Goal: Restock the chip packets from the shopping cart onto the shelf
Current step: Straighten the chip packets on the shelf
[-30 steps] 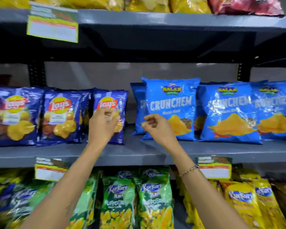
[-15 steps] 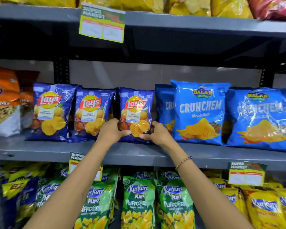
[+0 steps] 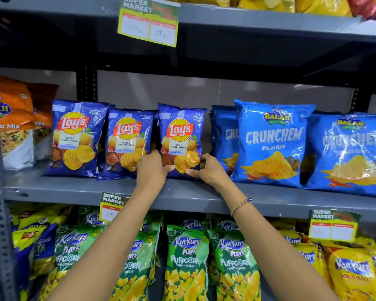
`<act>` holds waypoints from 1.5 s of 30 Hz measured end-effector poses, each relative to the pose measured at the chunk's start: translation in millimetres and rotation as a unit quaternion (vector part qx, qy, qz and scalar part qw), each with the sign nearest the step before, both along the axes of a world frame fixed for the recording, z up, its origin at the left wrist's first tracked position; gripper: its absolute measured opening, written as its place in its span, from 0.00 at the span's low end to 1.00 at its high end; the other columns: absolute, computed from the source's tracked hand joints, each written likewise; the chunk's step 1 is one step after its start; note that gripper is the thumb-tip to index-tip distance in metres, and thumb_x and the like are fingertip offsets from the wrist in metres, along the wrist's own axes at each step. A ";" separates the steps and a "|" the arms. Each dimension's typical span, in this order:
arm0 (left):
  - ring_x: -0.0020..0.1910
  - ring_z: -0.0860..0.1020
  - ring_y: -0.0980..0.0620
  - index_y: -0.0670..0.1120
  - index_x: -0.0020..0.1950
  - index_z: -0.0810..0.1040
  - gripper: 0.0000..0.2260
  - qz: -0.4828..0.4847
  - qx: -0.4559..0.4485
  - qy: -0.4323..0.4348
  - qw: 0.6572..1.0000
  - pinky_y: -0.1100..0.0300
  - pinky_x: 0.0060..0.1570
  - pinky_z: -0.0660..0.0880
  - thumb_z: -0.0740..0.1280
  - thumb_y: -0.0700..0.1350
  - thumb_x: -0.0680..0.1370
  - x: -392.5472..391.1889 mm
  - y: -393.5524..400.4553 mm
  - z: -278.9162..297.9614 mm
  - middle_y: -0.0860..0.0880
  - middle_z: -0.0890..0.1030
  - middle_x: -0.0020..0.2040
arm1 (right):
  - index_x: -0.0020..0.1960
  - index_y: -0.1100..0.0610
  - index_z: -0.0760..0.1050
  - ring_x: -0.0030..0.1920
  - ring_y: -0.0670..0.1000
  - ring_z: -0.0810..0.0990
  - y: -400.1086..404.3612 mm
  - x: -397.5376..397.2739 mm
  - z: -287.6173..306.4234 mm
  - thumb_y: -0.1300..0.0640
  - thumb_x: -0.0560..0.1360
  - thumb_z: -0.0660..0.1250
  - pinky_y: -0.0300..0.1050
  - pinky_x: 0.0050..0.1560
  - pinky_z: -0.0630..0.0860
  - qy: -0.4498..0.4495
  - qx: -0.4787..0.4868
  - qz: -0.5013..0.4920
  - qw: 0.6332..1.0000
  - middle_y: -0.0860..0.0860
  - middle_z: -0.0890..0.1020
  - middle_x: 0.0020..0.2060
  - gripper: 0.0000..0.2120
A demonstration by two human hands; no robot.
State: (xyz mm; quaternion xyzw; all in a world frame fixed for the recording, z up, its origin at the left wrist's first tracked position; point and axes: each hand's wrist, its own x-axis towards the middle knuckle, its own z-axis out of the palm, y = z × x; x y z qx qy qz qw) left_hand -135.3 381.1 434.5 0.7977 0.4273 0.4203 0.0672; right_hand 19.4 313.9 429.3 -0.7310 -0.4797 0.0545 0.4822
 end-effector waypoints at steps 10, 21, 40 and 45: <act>0.45 0.80 0.44 0.41 0.48 0.76 0.13 -0.094 0.080 -0.103 0.987 0.51 0.45 0.75 0.72 0.48 0.72 15.3 -43.9 10.9 0.44 0.82 0.43 | 0.48 0.53 0.76 0.38 0.48 0.79 -84.8 21.6 26.0 0.54 0.68 0.75 0.39 0.41 0.73 -0.073 0.116 -0.077 0.988 0.49 0.81 0.40 0.12; 0.67 0.68 0.42 0.36 0.69 0.61 0.42 -0.254 -0.095 0.004 0.962 0.50 0.65 0.69 0.76 0.55 0.66 141.4 -78.7 16.9 0.39 0.67 0.67 | 0.73 0.63 0.57 0.62 0.57 0.75 -202.8 140.8 28.2 0.54 0.68 0.76 0.53 0.64 0.72 0.008 0.046 -0.165 0.985 0.60 0.73 0.66 0.41; 0.55 0.78 0.42 0.40 0.57 0.78 0.27 -0.191 -0.104 0.019 0.976 0.50 0.52 0.76 0.77 0.55 0.65 123.8 -72.4 7.7 0.42 0.81 0.56 | 0.72 0.59 0.58 0.60 0.54 0.72 -155.5 151.4 -0.9 0.53 0.65 0.78 0.46 0.54 0.70 0.014 0.037 -0.080 0.996 0.55 0.73 0.63 0.43; 0.55 0.78 0.44 0.40 0.59 0.75 0.29 -0.186 -0.120 0.017 0.975 0.49 0.53 0.77 0.77 0.54 0.65 118.0 -67.7 5.4 0.42 0.81 0.57 | 0.70 0.58 0.59 0.55 0.49 0.71 -146.6 145.9 -3.3 0.52 0.65 0.78 0.44 0.52 0.68 -0.003 0.037 -0.071 0.997 0.56 0.74 0.64 0.42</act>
